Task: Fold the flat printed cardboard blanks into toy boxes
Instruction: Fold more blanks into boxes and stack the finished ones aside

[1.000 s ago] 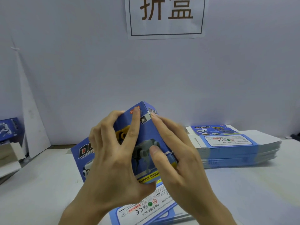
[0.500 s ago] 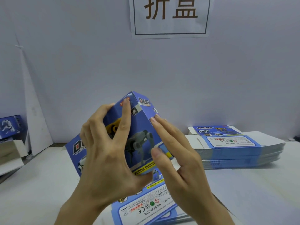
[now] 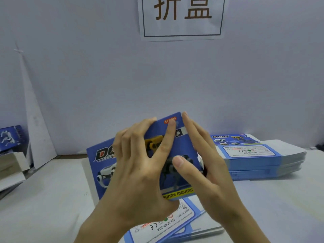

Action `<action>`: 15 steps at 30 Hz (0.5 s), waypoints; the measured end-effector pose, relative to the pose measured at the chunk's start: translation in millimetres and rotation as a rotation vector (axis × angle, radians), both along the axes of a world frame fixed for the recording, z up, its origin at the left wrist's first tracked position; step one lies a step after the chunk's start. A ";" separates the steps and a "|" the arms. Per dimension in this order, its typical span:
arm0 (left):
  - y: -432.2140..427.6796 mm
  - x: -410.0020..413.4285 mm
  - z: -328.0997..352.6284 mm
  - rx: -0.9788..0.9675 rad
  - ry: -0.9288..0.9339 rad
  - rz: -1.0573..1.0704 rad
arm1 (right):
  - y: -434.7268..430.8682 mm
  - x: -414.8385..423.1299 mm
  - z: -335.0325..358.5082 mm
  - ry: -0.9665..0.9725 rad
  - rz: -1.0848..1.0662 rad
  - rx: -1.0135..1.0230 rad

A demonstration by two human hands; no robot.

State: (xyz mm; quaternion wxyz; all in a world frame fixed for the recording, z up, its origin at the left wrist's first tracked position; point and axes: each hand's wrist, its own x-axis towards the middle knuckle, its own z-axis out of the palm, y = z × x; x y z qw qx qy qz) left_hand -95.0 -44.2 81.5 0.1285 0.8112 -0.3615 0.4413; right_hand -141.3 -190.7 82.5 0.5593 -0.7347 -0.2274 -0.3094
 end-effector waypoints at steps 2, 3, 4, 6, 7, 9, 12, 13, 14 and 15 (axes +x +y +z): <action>2.5 0.7 0.1 0.002 0.003 0.000 | 2.2 -0.5 -0.1 0.025 0.064 0.089; 4.1 0.8 0.0 0.005 0.001 0.002 | 2.6 -0.3 -0.3 0.031 0.088 0.122; 4.9 0.5 -0.2 0.005 -0.001 0.000 | 2.6 -0.2 -0.2 0.026 0.102 0.142; 4.5 -0.9 -1.0 -0.009 -0.004 -0.018 | 1.8 -0.6 2.0 -0.004 0.117 0.167; 3.5 -1.3 -1.3 -0.021 -0.002 -0.032 | 0.8 -0.8 3.1 -0.017 0.121 0.178; 1.1 -1.7 -1.7 -0.043 0.014 -0.053 | -1.0 -1.1 4.0 -0.033 0.115 0.176; -0.4 -0.3 -0.9 -0.026 0.012 -0.024 | -4.0 1.7 1.1 -0.001 0.145 0.126; -0.6 -0.4 -1.1 -0.028 0.012 -0.012 | -5.8 2.4 0.0 0.033 0.170 0.127; -1.0 -0.4 -1.4 -0.039 0.017 -0.004 | -8.1 3.3 -0.7 0.053 0.176 0.123; -1.4 -0.6 -1.7 -0.051 0.025 0.001 | -10.4 4.3 -1.2 0.058 0.157 0.102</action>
